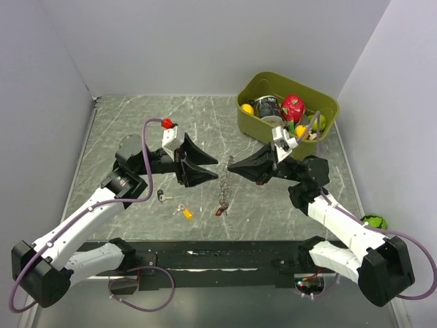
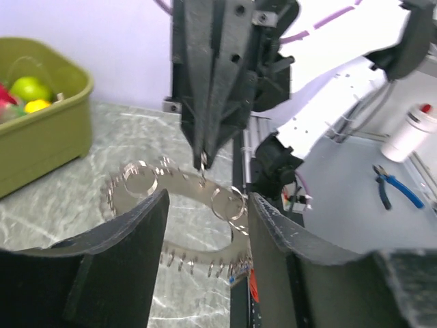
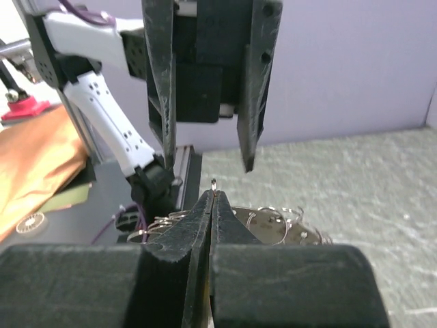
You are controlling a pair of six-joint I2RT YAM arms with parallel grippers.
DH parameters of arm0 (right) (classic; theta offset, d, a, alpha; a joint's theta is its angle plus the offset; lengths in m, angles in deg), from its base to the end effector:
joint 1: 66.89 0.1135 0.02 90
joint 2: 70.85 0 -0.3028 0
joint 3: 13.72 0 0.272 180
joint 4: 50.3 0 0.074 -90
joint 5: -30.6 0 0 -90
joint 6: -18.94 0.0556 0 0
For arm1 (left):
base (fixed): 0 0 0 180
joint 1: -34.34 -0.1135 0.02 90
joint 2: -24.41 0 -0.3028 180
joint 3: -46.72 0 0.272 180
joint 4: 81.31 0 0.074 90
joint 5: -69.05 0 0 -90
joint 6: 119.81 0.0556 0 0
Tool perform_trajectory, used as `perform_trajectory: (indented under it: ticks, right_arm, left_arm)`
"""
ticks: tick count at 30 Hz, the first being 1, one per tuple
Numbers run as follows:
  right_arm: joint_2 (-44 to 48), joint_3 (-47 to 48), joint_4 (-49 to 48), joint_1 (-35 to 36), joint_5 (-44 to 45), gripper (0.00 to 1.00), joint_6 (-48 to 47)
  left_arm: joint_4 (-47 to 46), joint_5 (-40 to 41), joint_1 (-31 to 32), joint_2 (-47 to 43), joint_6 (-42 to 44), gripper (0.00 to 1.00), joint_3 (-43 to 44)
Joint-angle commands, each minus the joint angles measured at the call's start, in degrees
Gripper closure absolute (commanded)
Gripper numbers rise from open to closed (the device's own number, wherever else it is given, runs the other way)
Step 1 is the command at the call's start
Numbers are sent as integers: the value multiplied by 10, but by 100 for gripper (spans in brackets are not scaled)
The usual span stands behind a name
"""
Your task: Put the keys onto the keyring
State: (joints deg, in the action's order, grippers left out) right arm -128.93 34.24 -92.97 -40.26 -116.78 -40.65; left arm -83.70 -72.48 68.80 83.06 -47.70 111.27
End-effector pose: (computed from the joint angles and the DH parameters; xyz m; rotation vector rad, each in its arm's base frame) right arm 0.1715 0.1384 0.3787 -0.9567 1.0235 1.3404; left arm 0.1736 -0.1720 0.4157 0.9983 1.3033 -1.3521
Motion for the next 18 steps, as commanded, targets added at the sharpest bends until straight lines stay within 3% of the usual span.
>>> perform_trajectory:
  ticks: [1,7,12,18]
  right_arm:
    - [1,0,-132,3,30,100,50]
    - [-14,-1,-176,3,27,100,81]
    - [-19,-2,-191,2,31,100,93]
    - [-19,-2,-185,3,31,100,90]
  left_arm:
    - [-57,-60,-2,10,-20,45,5]
    - [-104,-35,-1,15,-45,47,-10]
    - [-175,-25,-2,25,-79,55,-21]
    - [-192,-20,6,52,-94,58,-10]
